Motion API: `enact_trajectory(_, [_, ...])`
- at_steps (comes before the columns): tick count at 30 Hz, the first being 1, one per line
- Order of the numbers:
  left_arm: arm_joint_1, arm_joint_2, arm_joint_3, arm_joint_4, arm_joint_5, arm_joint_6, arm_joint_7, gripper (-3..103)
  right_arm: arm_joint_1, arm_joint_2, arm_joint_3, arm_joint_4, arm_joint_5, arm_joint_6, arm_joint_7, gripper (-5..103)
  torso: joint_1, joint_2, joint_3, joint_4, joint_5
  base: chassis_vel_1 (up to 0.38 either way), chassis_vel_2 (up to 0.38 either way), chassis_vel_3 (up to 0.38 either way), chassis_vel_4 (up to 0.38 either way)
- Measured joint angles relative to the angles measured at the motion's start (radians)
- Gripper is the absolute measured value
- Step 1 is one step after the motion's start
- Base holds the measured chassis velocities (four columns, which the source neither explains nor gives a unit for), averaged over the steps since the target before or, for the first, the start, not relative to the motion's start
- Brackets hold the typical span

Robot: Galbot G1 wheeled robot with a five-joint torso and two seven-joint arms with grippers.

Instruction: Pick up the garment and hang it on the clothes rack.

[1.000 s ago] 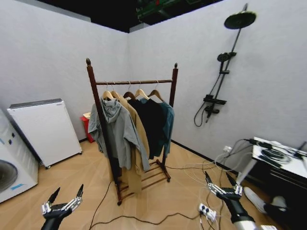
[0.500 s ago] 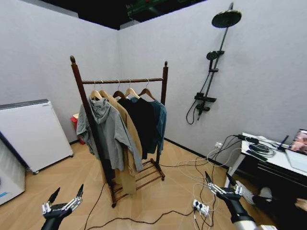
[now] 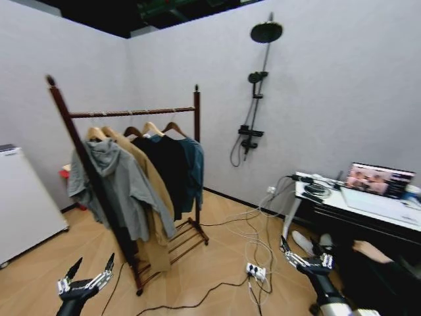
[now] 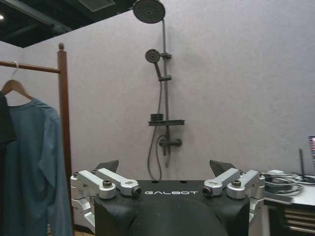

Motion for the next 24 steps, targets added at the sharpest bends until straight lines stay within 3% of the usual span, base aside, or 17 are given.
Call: enact_trajectory(24, [0.000,0.000,0.000,0.000,0.000,0.000,0.000,100,0.000,0.000,0.000,0.000,0.000,0.000,0.000,100,0.000,0.000,0.000,0.0001,0.0003,-0.122,-0.121,-0.121,-0.129])
